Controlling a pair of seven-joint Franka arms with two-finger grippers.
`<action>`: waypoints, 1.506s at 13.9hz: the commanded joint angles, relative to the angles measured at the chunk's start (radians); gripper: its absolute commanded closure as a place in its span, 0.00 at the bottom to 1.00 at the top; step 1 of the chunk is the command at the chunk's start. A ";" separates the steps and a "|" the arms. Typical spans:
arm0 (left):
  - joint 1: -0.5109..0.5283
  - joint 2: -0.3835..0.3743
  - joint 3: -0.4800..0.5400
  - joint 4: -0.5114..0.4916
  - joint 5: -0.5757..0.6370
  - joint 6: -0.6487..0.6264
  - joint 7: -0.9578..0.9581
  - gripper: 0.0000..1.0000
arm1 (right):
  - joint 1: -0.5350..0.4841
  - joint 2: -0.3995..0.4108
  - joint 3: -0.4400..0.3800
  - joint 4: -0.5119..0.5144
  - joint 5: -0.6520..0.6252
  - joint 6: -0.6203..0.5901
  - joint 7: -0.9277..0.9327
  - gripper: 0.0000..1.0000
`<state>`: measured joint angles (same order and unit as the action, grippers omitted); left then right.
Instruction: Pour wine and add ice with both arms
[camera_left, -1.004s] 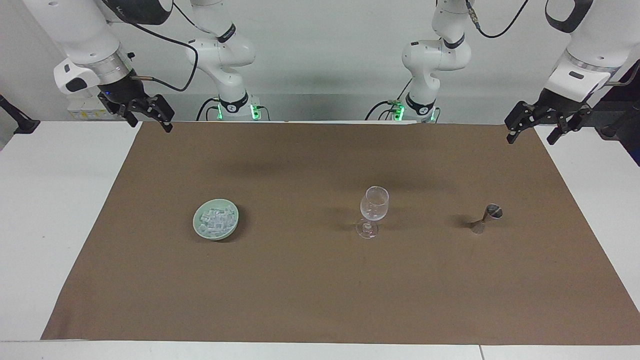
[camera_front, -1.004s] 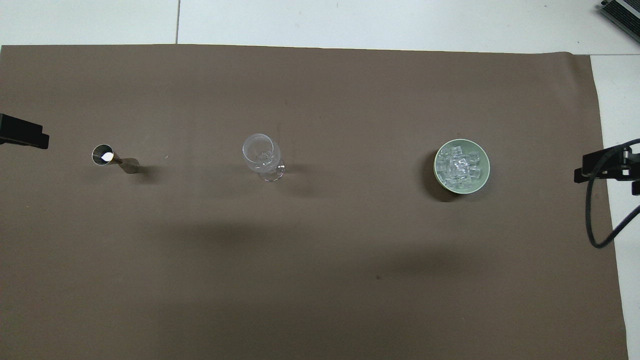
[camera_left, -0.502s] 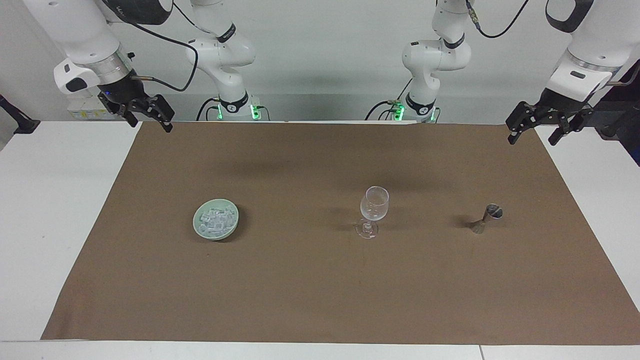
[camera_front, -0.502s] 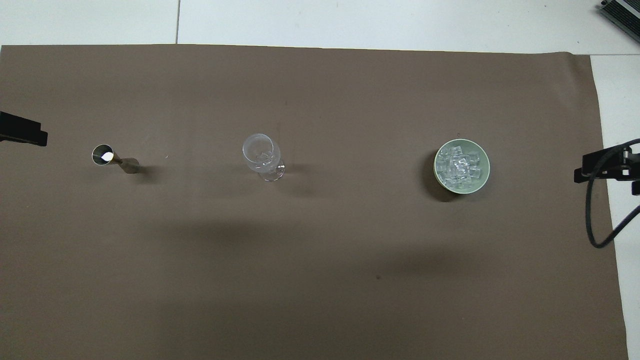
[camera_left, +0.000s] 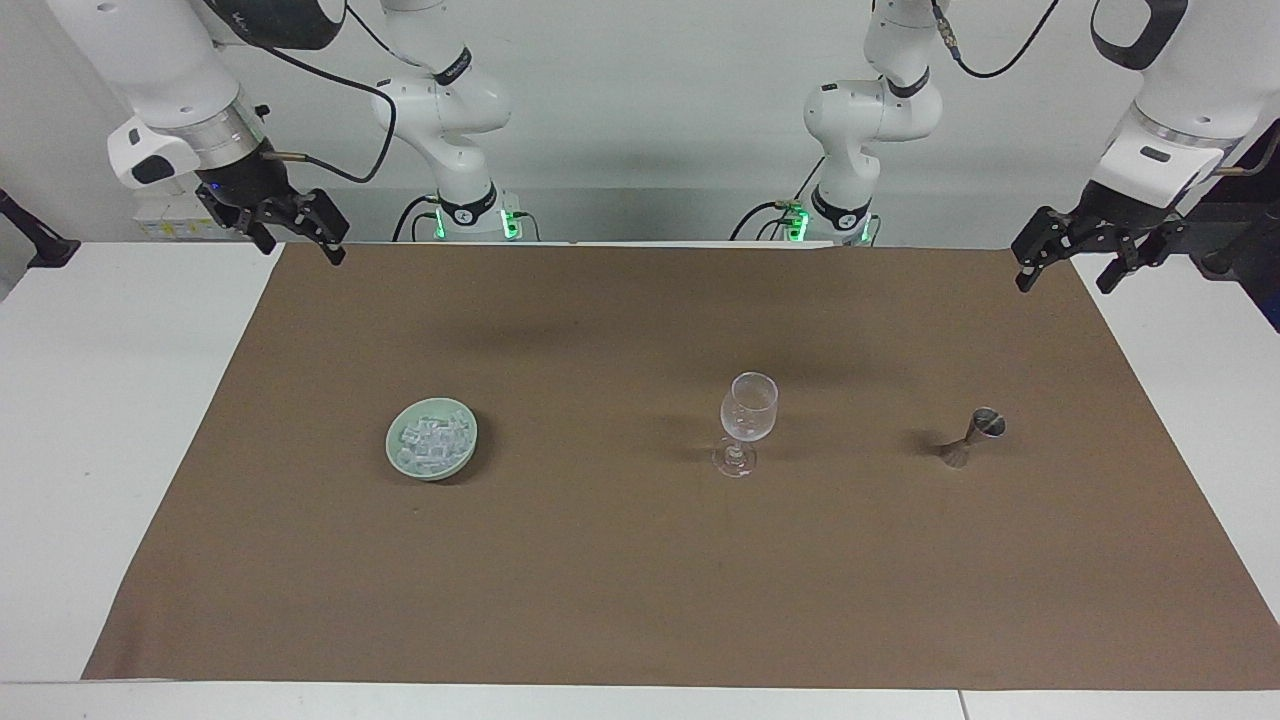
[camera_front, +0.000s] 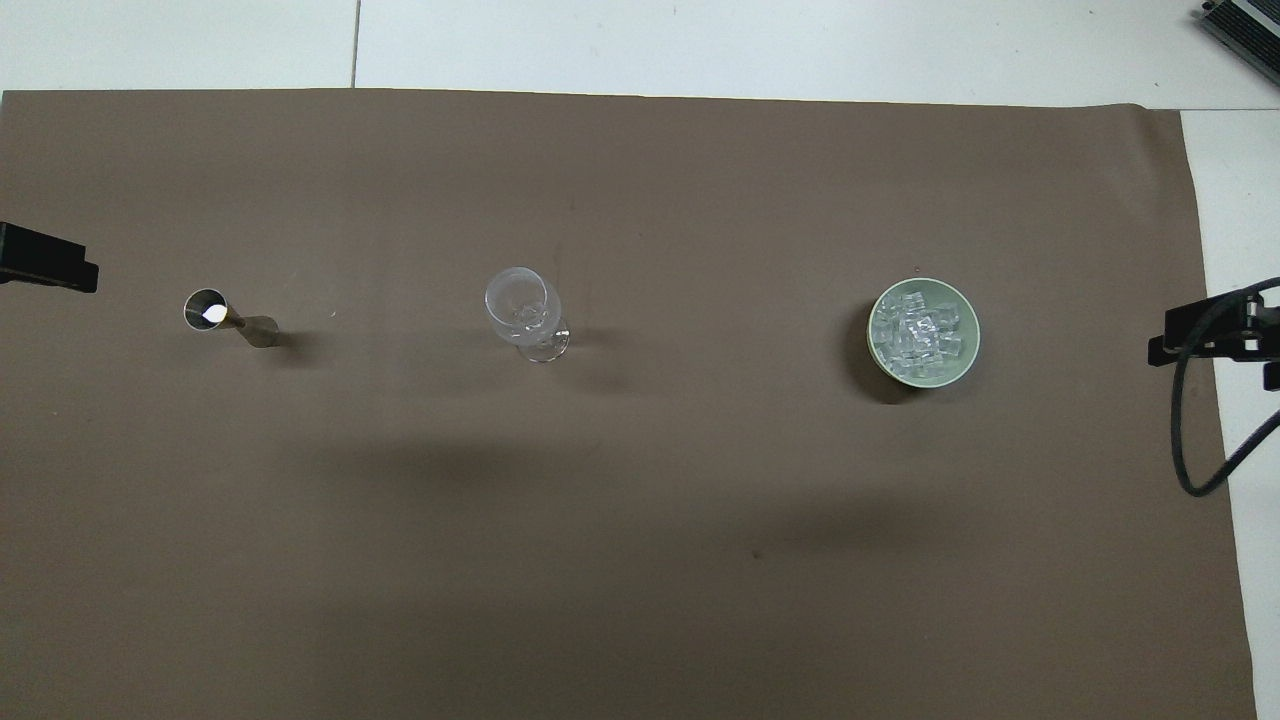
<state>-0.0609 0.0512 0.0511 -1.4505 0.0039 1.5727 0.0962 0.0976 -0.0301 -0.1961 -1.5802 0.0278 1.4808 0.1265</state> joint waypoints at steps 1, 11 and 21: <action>0.001 0.010 -0.004 -0.001 0.018 -0.006 -0.001 0.00 | -0.012 -0.019 0.006 -0.024 0.024 0.009 -0.021 0.00; 0.012 0.007 0.001 -0.016 0.004 0.013 0.048 0.00 | -0.012 -0.019 0.006 -0.024 0.024 0.009 -0.021 0.00; 0.289 0.140 0.004 -0.025 -0.356 0.070 0.872 0.00 | -0.012 -0.019 0.006 -0.024 0.024 0.009 -0.021 0.00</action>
<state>0.1626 0.1498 0.0603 -1.4766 -0.2473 1.6294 0.8007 0.0976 -0.0301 -0.1958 -1.5804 0.0278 1.4808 0.1265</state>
